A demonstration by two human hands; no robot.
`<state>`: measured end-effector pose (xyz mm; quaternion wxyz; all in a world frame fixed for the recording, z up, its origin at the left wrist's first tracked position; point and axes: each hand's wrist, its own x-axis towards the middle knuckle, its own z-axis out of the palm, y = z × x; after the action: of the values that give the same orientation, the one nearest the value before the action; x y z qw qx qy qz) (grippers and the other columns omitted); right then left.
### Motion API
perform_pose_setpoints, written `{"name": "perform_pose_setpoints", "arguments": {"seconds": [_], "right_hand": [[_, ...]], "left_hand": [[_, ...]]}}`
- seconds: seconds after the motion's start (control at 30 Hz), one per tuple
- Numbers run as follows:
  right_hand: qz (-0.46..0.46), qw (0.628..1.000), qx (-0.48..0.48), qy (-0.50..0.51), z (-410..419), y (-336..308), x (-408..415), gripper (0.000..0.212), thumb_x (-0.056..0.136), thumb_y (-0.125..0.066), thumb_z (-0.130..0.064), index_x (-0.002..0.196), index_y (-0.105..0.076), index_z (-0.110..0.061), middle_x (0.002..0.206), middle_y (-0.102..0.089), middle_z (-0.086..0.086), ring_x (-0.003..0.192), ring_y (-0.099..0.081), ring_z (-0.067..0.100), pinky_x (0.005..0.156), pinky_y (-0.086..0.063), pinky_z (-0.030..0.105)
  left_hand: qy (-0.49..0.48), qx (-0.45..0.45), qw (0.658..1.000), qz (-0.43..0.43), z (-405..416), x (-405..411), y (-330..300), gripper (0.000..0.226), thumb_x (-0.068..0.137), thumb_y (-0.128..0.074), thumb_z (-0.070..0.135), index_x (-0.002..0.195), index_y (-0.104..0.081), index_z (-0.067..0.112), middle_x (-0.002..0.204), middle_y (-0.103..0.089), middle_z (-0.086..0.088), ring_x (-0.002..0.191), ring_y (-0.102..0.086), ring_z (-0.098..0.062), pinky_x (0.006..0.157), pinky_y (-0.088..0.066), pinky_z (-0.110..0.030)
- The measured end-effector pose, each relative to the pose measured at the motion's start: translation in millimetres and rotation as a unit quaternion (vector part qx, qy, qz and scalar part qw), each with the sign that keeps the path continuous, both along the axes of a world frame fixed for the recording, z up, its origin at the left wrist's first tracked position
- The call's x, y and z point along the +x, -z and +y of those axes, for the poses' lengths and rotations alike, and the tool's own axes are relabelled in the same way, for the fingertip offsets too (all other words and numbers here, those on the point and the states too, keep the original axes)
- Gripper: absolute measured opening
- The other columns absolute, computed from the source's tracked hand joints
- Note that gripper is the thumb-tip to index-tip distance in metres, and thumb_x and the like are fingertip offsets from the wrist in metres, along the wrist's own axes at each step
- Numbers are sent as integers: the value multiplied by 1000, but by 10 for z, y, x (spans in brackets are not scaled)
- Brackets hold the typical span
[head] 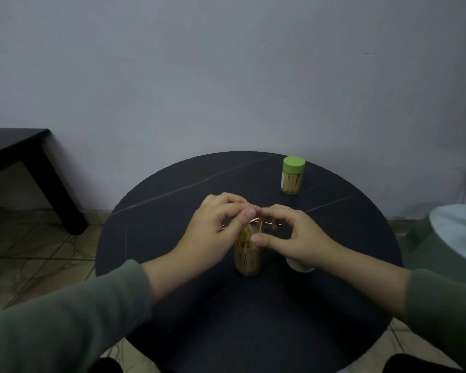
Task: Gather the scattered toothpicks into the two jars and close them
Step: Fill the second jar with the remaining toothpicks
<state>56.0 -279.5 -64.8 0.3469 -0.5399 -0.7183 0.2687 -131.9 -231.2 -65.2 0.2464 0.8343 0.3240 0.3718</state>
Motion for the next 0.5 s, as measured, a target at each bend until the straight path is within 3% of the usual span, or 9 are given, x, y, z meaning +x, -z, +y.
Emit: {"name": "perform_pose_setpoints", "arguments": {"seconds": [0.1, 0.2, 0.3, 0.4, 0.5], "right_hand": [[-134, 990, -39, -12, -23, -60, 5, 57, 59, -60, -73, 111, -39, -64, 99, -51, -32, 96, -49, -2, 95, -41, 31], [-165, 986, -39, -8, -48, -100, -28, 61, 66, -67, -65, 123, -49, -51, 95, -45, -39, 99, -42, -11, 104, -34, 34], [-169, 985, -28, -4, -52, -100, -34, 57, 69, -68, -63, 121, -61, -41, 94, -47, -40, 97, -37, -20, 105, -29, 33], [-170, 985, -17, 8, -31, -75, -38, 56, 64, -62, -74, 112, -63, -45, 91, -53, -36, 94, -40, -17, 103, -29, 34], [-175, 984, -9, 16, 0, -39, -35, 65, 58, -51, -84, 109, -63, -45, 96, -60, -32, 94, -44, -13, 102, -30, 36]], "left_hand": [[13, -39, 998, 37, 52, 2, 40, 24, 95, -52, 37, 110, -70, 36, 110, -58, 24, 110, -42, 3, 86, -33, -9], [23, -25, 999, 38, 57, -11, 71, 28, 98, -48, 37, 121, -65, 34, 114, -60, 23, 112, -43, 2, 90, -35, -11], [36, 32, 998, 52, 74, -69, 74, 40, 99, -40, 46, 132, -56, 30, 116, -60, 24, 115, -47, -2, 91, -41, -18], [56, 137, 981, 127, 103, -156, 70, 50, 99, -33, 48, 141, -46, 25, 114, -57, 22, 115, -46, -3, 92, -41, -28], [59, 216, 959, 176, 106, -195, 125, 53, 101, -28, 49, 146, -36, 23, 129, -58, 11, 124, -45, -11, 93, -43, -39]]}}
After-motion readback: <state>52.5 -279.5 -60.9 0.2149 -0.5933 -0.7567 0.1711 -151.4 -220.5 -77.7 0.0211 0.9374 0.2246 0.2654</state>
